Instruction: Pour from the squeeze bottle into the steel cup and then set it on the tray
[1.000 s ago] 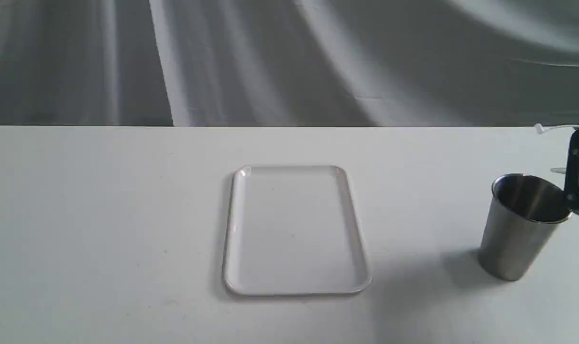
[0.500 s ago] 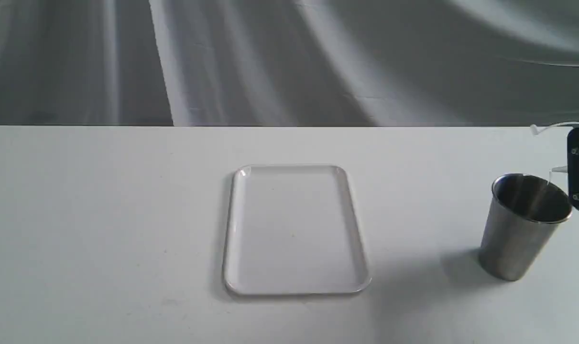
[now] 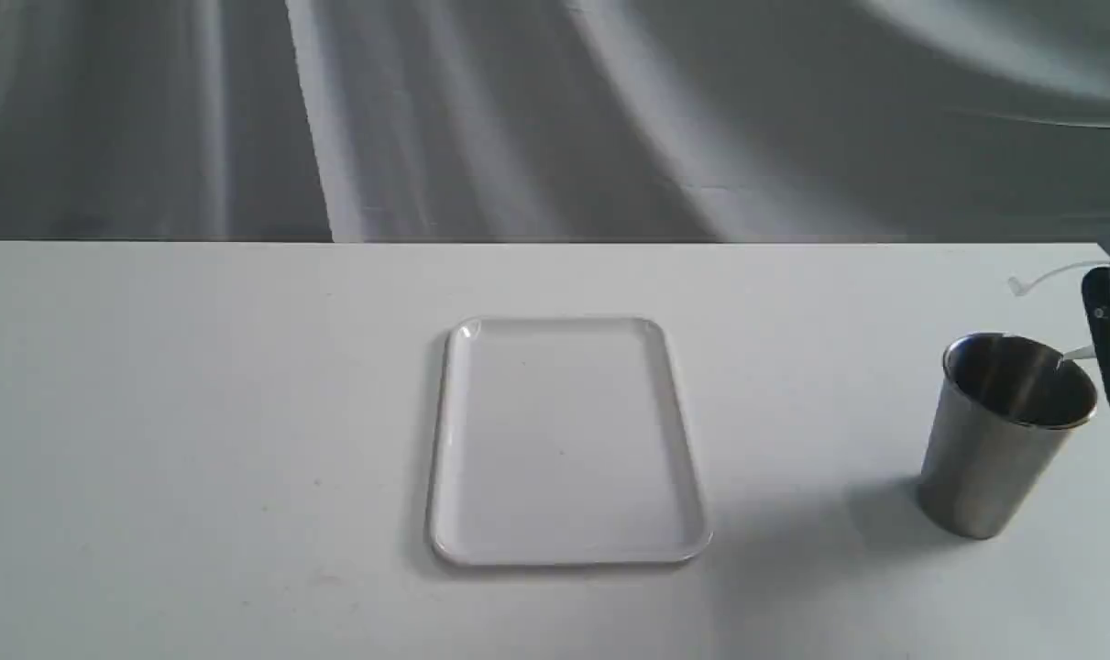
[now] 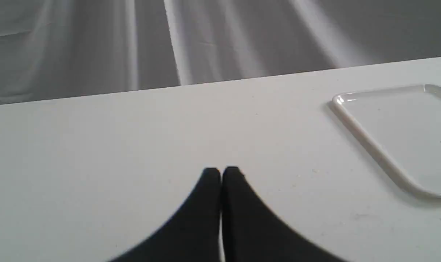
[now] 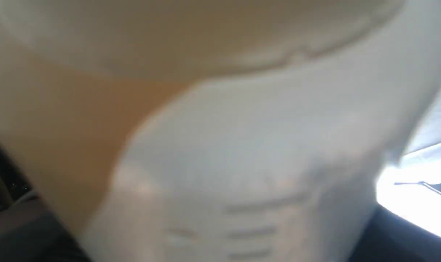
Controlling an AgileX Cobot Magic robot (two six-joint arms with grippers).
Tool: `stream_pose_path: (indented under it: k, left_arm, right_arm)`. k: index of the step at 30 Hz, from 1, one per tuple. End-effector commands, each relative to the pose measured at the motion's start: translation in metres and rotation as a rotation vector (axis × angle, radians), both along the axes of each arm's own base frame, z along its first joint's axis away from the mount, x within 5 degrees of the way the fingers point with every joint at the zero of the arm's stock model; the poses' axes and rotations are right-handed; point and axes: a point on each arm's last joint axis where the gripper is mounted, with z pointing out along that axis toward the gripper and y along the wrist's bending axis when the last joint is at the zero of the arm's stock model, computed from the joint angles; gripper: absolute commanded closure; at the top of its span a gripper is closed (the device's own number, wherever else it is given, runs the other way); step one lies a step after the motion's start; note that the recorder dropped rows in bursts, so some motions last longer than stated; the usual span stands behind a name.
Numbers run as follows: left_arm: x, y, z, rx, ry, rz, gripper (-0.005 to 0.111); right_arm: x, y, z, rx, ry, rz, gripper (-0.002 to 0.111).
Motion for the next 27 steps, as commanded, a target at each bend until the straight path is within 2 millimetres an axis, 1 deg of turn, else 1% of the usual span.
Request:
stream_pose_path:
  k: [1, 13, 27]
  left_arm:
    - [0.0, -0.0004, -0.0007, -0.005, -0.005, -0.005, 0.107]
    - [0.0, -0.0004, -0.0007, -0.003, -0.005, -0.006, 0.107]
    - [0.0, -0.0004, -0.0007, -0.006, -0.005, -0.005, 0.107]
  right_arm:
    - [0.0001, 0.0004, 0.0048, -0.048, 0.003, 0.014, 0.086]
    - [0.0024, 0.0004, 0.0078, -0.115, 0.088, 0.066, 0.086]
    - [0.0027, 0.0004, 0.0082, -0.121, 0.088, 0.07, 0.086]
